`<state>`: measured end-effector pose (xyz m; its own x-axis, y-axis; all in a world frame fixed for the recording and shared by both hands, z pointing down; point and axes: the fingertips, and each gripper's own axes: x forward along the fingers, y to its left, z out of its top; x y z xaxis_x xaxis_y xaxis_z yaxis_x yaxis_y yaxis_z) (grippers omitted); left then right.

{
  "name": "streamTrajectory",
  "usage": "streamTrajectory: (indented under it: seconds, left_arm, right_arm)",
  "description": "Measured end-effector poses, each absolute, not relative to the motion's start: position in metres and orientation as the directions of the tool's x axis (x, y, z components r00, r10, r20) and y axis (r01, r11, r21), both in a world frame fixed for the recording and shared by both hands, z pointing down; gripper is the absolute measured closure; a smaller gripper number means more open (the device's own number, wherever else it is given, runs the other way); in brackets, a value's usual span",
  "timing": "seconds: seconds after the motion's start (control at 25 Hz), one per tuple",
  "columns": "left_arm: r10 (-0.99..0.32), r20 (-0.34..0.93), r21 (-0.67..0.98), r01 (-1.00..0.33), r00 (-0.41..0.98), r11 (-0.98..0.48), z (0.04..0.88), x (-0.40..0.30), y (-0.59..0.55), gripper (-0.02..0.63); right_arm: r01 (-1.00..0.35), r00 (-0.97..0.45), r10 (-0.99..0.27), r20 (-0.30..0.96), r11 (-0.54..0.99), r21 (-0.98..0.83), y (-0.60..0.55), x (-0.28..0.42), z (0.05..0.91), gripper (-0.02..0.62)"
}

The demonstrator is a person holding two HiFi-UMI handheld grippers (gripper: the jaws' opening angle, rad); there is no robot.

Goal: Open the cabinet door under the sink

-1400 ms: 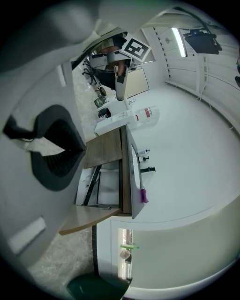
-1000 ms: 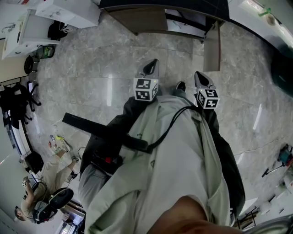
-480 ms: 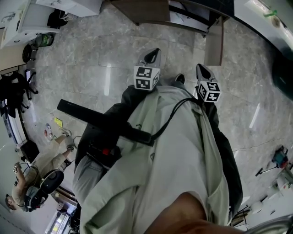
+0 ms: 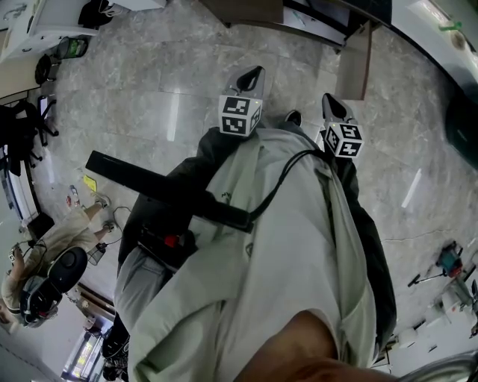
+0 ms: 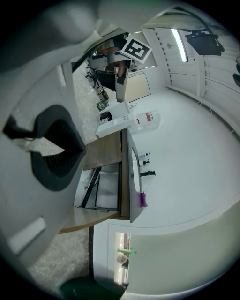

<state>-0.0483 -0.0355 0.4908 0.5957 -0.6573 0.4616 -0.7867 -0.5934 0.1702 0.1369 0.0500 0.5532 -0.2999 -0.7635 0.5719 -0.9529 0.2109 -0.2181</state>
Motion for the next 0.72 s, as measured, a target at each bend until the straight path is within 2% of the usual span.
streamTrajectory:
  seconds: [0.72]
  left_arm:
    - [-0.701, 0.449, 0.161, -0.822, 0.554, -0.546, 0.487, -0.043, -0.03, 0.6]
  right_arm:
    - [-0.941, -0.338, -0.754, 0.564, 0.255, -0.222, 0.047, 0.149, 0.553, 0.595]
